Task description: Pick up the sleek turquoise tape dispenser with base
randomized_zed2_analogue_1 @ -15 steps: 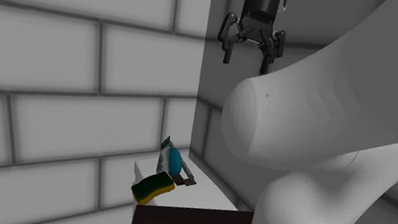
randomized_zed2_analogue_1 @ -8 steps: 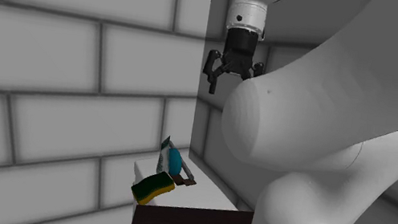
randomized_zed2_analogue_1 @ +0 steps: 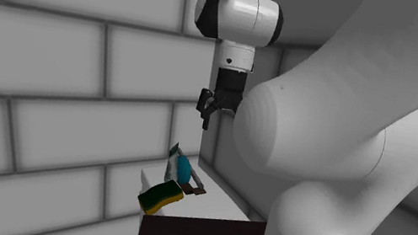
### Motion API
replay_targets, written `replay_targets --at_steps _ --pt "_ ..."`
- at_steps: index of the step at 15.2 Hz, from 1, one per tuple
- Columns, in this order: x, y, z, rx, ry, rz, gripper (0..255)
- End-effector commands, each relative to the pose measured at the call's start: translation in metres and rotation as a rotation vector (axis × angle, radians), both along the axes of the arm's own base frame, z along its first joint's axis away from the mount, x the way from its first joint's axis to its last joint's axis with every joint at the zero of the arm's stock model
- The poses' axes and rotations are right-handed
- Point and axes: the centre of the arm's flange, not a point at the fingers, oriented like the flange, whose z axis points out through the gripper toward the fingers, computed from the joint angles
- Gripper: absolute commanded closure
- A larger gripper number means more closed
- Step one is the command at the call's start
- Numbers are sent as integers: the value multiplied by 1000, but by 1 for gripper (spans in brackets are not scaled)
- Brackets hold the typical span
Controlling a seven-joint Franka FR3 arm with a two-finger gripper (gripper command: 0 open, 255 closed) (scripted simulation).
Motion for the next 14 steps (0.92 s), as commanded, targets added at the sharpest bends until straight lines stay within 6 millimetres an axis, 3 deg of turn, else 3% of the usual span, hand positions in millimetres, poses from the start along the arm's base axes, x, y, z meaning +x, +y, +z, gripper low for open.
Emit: replay_targets --at_steps 1,14 --pt "11 5 -22 -4 -19 24 0" --pt "78 53 -159 -35 -115 168 0"
